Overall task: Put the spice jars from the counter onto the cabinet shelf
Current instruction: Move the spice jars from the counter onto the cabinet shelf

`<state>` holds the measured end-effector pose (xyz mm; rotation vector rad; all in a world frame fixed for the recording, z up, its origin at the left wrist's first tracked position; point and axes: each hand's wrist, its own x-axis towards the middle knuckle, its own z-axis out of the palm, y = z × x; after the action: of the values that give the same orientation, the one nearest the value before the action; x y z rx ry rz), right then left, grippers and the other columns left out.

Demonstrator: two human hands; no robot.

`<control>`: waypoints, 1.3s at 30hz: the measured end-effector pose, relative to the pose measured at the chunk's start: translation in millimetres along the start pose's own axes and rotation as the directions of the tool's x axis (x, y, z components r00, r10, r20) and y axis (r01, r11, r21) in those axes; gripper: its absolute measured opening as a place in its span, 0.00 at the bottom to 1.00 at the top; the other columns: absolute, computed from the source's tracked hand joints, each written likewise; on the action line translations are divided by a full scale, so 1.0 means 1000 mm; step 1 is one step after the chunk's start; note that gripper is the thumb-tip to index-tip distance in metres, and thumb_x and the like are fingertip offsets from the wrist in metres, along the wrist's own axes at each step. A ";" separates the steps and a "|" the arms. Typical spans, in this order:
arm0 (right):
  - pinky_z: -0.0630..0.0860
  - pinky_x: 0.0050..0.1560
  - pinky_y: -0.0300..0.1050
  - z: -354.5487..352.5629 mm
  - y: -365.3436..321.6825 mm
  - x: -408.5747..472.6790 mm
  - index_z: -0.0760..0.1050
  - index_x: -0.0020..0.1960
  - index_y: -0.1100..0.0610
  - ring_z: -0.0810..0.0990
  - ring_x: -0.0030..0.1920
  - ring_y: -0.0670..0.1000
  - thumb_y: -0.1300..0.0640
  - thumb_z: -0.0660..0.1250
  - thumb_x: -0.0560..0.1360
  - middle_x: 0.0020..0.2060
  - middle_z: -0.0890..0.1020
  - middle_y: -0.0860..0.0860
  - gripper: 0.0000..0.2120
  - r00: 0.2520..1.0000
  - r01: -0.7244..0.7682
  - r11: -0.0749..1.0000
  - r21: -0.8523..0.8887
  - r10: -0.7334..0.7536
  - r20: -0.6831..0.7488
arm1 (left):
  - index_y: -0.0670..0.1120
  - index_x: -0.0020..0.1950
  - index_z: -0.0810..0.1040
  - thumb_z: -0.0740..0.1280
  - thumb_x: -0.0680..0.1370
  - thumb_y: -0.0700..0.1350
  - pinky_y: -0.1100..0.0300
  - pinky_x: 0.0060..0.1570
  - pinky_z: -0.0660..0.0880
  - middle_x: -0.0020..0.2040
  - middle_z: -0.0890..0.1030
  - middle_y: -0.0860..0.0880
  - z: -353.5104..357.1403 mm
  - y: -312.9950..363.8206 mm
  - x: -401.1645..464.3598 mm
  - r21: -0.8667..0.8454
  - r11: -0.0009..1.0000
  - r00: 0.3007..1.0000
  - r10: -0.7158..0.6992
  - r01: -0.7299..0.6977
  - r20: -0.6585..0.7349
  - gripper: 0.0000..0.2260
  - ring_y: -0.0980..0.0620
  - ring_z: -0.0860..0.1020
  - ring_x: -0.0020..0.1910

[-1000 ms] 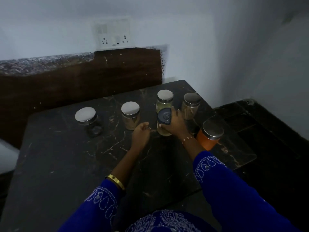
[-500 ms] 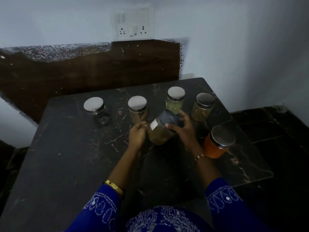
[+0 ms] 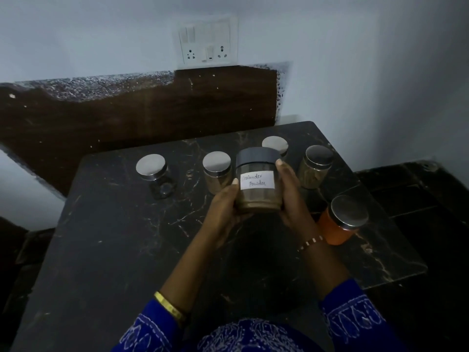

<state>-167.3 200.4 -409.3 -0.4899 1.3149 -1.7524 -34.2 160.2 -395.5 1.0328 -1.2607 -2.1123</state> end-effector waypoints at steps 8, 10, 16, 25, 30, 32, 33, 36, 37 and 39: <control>0.77 0.58 0.59 0.032 -0.006 -0.004 0.69 0.57 0.48 0.81 0.52 0.54 0.45 0.55 0.79 0.49 0.80 0.51 0.12 0.990 0.078 0.988 -0.135 -0.092 -0.107 | 0.44 0.65 0.70 0.58 0.79 0.45 0.63 0.46 0.80 0.60 0.78 0.44 -0.027 0.025 -0.005 0.055 0.981 0.981 0.182 -0.186 0.060 0.15 0.50 0.80 0.55; 0.76 0.58 0.60 0.040 -0.009 -0.007 0.69 0.59 0.49 0.80 0.55 0.56 0.45 0.55 0.79 0.53 0.80 0.53 0.13 0.987 0.096 0.983 -0.154 -0.114 -0.112 | 0.44 0.66 0.69 0.59 0.79 0.44 0.63 0.46 0.80 0.60 0.78 0.45 -0.033 0.030 -0.007 0.056 0.976 0.976 0.207 -0.211 0.074 0.16 0.52 0.80 0.54; 0.77 0.58 0.61 0.054 -0.017 -0.019 0.70 0.54 0.49 0.80 0.56 0.57 0.50 0.55 0.80 0.52 0.80 0.53 0.08 0.986 0.134 0.970 -0.204 -0.151 -0.069 | 0.43 0.69 0.67 0.60 0.78 0.44 0.60 0.50 0.80 0.60 0.78 0.45 -0.044 0.038 -0.002 0.038 0.971 0.969 0.232 -0.236 0.088 0.19 0.50 0.79 0.56; 0.80 0.49 0.40 0.066 -0.077 0.005 0.71 0.60 0.54 0.81 0.50 0.47 0.59 0.59 0.79 0.50 0.81 0.49 0.11 0.961 0.273 0.948 -0.166 -0.260 0.097 | 0.43 0.67 0.68 0.60 0.78 0.41 0.66 0.45 0.80 0.48 0.80 0.54 -0.013 0.101 0.015 0.092 0.905 0.909 0.412 -0.416 0.060 0.17 0.61 0.82 0.43; 0.78 0.56 0.44 0.095 -0.155 0.039 0.69 0.64 0.51 0.80 0.57 0.50 0.57 0.62 0.77 0.54 0.80 0.48 0.15 0.885 0.434 0.879 -0.197 -0.376 0.274 | 0.44 0.70 0.66 0.61 0.78 0.44 0.62 0.53 0.78 0.58 0.78 0.48 0.012 0.178 0.018 0.187 0.790 0.806 0.591 -0.584 0.020 0.20 0.54 0.78 0.55; 0.79 0.54 0.41 0.113 -0.194 0.047 0.66 0.68 0.52 0.79 0.57 0.49 0.55 0.62 0.77 0.56 0.79 0.49 0.19 0.828 0.528 0.823 -0.209 -0.445 0.340 | 0.45 0.70 0.67 0.61 0.78 0.46 0.55 0.57 0.78 0.62 0.76 0.44 0.020 0.215 0.018 0.217 0.719 0.736 0.677 -0.660 -0.005 0.20 0.50 0.78 0.58; 0.79 0.53 0.40 0.122 -0.213 0.050 0.65 0.69 0.53 0.79 0.57 0.49 0.55 0.61 0.78 0.58 0.78 0.49 0.20 0.796 0.575 0.788 -0.221 -0.477 0.371 | 0.45 0.70 0.67 0.61 0.78 0.46 0.54 0.58 0.77 0.63 0.76 0.44 0.024 0.234 0.018 0.248 0.673 0.692 0.721 -0.697 -0.013 0.20 0.48 0.77 0.59; 0.78 0.53 0.40 0.151 -0.269 0.056 0.62 0.71 0.53 0.78 0.58 0.50 0.52 0.62 0.77 0.63 0.75 0.52 0.23 0.688 0.712 0.658 -0.243 -0.586 0.429 | 0.46 0.69 0.68 0.61 0.78 0.48 0.60 0.55 0.77 0.63 0.76 0.46 0.035 0.292 0.010 0.333 0.521 0.544 0.839 -0.786 -0.028 0.19 0.50 0.78 0.58; 0.78 0.51 0.38 0.160 -0.286 0.057 0.60 0.71 0.53 0.78 0.56 0.49 0.52 0.62 0.77 0.63 0.75 0.52 0.25 0.651 0.749 0.620 -0.234 -0.620 0.439 | 0.46 0.68 0.69 0.60 0.79 0.48 0.62 0.53 0.78 0.61 0.77 0.47 0.039 0.310 0.006 0.361 0.460 0.487 0.873 -0.811 -0.019 0.18 0.52 0.78 0.57; 0.78 0.45 0.32 0.177 -0.318 0.056 0.59 0.71 0.55 0.79 0.50 0.45 0.52 0.63 0.77 0.57 0.77 0.50 0.26 0.586 0.801 0.568 -0.191 -0.676 0.448 | 0.46 0.66 0.71 0.59 0.79 0.48 0.65 0.50 0.78 0.57 0.78 0.48 0.046 0.344 -0.003 0.401 0.339 0.377 0.926 -0.851 0.017 0.16 0.55 0.79 0.54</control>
<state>-195.5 74.1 -64.7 -1.7253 1.2735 -1.9289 -63.5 25.9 -77.2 0.4118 -1.5974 -0.8714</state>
